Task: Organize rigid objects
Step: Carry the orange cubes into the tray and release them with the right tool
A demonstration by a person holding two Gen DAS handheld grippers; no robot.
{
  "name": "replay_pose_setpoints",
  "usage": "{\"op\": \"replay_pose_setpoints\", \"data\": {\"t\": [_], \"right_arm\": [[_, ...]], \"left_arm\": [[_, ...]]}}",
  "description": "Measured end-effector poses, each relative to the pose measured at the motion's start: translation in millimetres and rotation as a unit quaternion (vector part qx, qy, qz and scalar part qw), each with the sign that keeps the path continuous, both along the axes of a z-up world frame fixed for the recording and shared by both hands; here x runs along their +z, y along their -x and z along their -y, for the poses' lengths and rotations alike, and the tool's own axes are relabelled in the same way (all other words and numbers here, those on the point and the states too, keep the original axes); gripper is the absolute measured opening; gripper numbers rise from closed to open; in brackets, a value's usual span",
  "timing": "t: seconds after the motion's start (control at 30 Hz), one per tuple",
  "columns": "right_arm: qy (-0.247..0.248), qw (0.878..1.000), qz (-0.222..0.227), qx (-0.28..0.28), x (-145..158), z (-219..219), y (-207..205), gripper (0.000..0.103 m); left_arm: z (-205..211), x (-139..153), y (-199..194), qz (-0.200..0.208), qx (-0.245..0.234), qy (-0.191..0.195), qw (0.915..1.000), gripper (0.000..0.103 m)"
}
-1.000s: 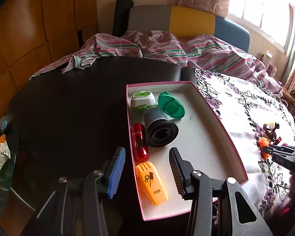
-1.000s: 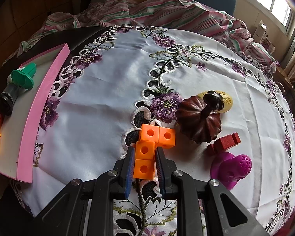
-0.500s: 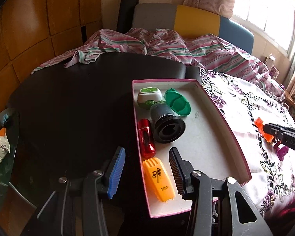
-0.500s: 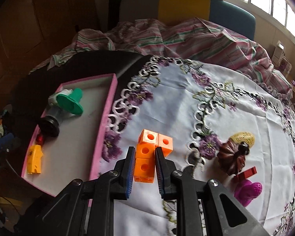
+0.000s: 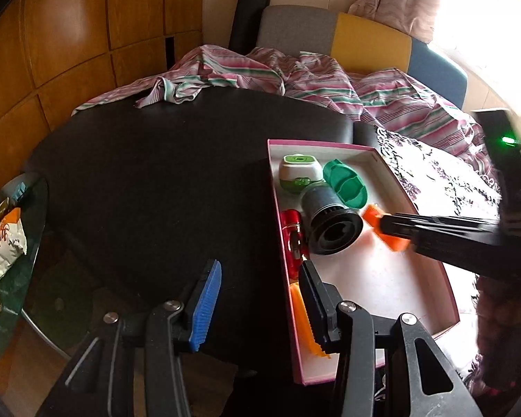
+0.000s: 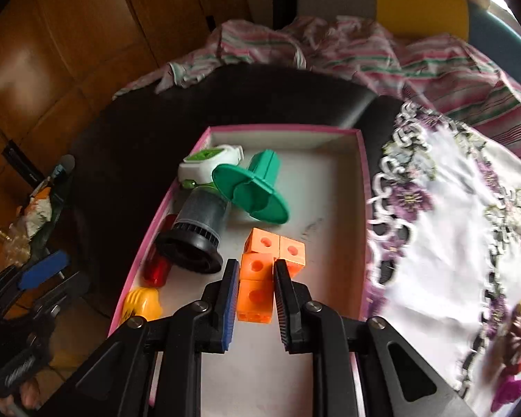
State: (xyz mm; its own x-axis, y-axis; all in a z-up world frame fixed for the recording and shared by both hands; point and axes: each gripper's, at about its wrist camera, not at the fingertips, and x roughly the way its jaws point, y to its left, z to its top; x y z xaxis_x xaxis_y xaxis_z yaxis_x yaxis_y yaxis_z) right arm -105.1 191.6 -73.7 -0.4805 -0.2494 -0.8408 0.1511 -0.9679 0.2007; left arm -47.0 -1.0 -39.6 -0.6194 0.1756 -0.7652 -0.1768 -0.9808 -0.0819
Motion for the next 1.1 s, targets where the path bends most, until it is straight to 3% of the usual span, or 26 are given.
{"op": "replay_pose_setpoints", "data": {"t": [0.17, 0.43, 1.1], "right_arm": [[0.015, 1.000, 0.015, -0.014, -13.7, 3.2, 13.9, 0.020], [0.035, 0.999, 0.002, -0.032, -3.2, -8.6, 2.5, 0.025], [-0.004, 0.997, -0.057, -0.056, 34.5, -36.0, -50.2, 0.025]], "left_arm": [[3.8, -2.6, 1.2, 0.004, 0.004, 0.000, 1.0000, 0.048], [2.9, -0.2, 0.6, -0.002, 0.004, 0.001, 1.0000, 0.047], [-14.7, 18.3, -15.6, -0.032, -0.024, 0.021, 0.9990, 0.048]]}}
